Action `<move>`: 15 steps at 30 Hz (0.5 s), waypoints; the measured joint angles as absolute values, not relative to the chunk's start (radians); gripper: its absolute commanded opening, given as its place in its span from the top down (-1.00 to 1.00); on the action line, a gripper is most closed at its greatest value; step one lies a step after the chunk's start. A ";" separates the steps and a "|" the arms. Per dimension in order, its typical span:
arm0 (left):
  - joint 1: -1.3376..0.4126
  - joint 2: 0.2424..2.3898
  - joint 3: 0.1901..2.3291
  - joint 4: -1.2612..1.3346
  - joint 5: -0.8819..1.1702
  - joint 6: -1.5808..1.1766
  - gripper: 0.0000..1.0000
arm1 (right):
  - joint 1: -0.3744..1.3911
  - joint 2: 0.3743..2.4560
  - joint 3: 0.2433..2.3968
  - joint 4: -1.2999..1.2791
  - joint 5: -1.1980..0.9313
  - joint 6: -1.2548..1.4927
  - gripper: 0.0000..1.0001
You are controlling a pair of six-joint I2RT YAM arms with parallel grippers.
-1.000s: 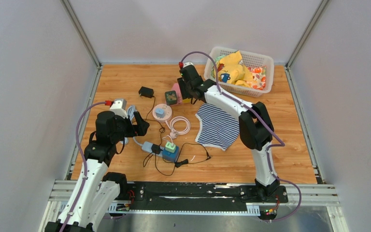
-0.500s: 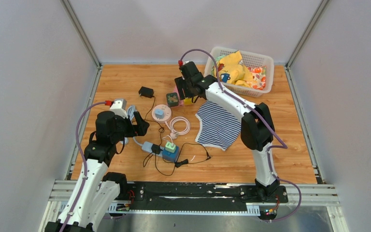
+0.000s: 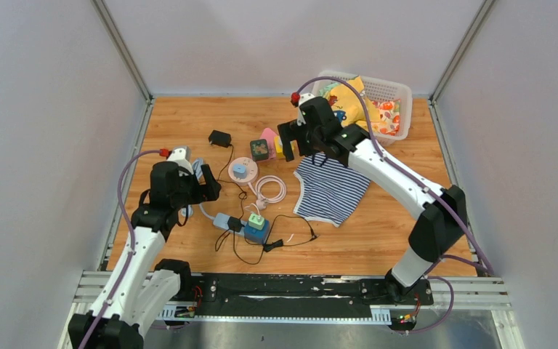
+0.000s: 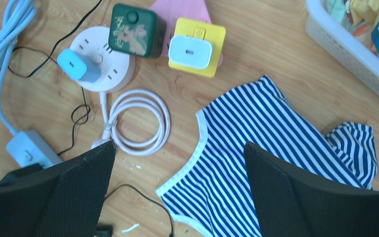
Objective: Insert the plug
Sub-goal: Insert the plug into the socket, then pick up the plug from the center of the board.
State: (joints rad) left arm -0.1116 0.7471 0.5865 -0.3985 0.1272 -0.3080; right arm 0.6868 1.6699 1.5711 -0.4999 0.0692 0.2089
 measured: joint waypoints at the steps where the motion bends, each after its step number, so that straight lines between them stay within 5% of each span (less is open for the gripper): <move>1: -0.112 0.772 0.595 -0.399 0.101 -0.312 -0.87 | 0.687 1.634 1.533 -0.496 0.060 0.209 -1.00; 15: -0.112 1.366 0.914 -0.183 -0.103 -0.424 -0.66 | 0.687 1.256 1.201 -0.438 -0.054 0.199 -1.00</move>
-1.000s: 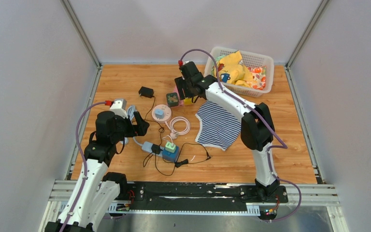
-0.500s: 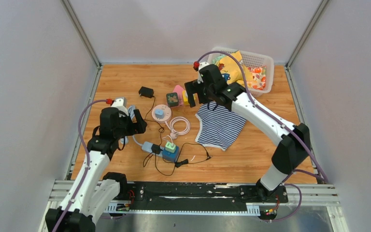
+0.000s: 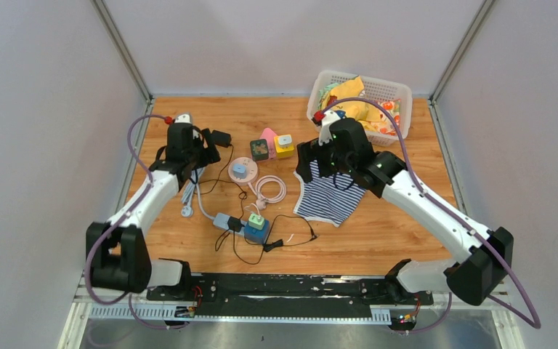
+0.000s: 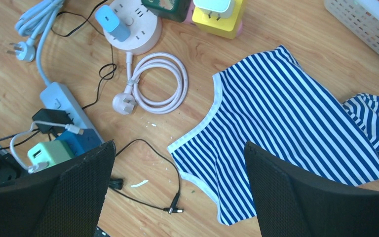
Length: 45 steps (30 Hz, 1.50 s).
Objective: Insert the plug
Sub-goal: Pick up the plug from the center of the board.
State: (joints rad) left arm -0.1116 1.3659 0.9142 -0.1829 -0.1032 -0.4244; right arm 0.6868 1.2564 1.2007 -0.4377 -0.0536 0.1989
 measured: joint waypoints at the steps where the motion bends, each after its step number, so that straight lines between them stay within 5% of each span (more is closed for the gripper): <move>1: -0.112 1.414 0.946 -0.172 -0.116 -0.432 -0.67 | 0.687 1.242 1.189 -0.437 -0.058 0.199 -1.00; 21: -0.100 1.972 1.303 -0.097 -0.221 -0.598 -0.43 | 0.687 1.219 1.146 -0.424 -0.102 0.193 -0.98; 27: -0.084 2.027 1.372 -0.088 -0.221 -0.602 -0.27 | 0.687 1.249 1.147 -0.424 -0.106 0.189 -0.97; 45: -0.132 1.970 1.416 -0.148 -0.235 -0.803 -0.27 | 0.687 1.319 1.169 -0.418 -0.113 0.167 -0.96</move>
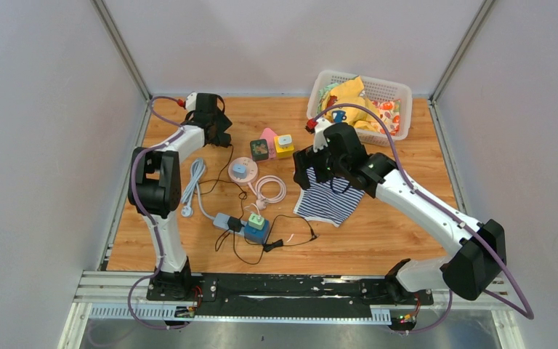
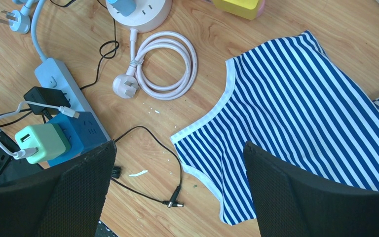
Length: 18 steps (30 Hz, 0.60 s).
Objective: Insert the plug
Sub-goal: Pick up the plug from the center of the board.
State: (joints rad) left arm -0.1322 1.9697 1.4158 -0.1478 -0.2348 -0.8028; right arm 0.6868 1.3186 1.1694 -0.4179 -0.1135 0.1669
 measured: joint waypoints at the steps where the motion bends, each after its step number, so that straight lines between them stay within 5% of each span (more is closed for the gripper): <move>1: -0.137 1.970 1.413 -0.148 -0.239 -0.821 -0.27 | 0.687 1.319 1.169 -0.418 -0.113 0.167 -0.96; 18: -0.141 2.015 1.395 -0.113 -0.257 -1.020 -0.30 | 0.687 1.319 1.170 -0.419 -0.116 0.167 -0.96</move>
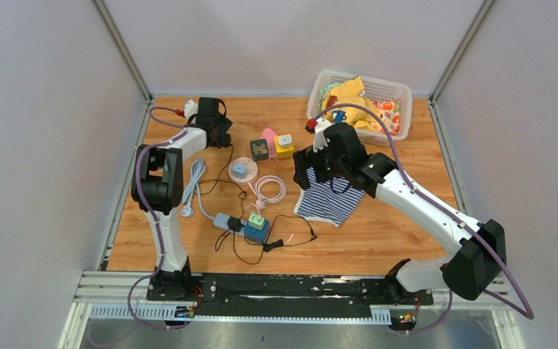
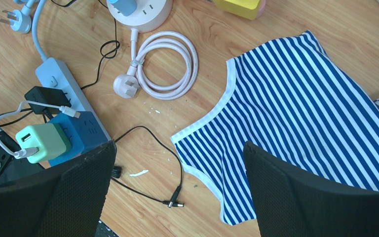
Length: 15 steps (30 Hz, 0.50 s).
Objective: Insert the plug
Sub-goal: Pick up the plug from the center of the board.
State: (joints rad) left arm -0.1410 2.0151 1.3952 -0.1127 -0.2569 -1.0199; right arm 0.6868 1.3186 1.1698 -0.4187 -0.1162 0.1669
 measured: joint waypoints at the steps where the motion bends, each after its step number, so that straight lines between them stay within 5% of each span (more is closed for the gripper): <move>1: -0.141 2.020 1.399 -0.109 -0.257 -1.026 -0.30 | 0.687 1.319 1.170 -0.419 -0.116 0.167 -0.96; 15: -0.168 2.037 1.455 -0.199 -0.350 -1.059 -0.31 | 0.687 1.326 1.170 -0.418 -0.116 0.167 -0.95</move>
State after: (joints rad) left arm -0.1684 2.0373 1.4548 -0.1986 -0.3504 -1.0592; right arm 0.6868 1.3262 1.1698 -0.4183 -0.1162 0.1669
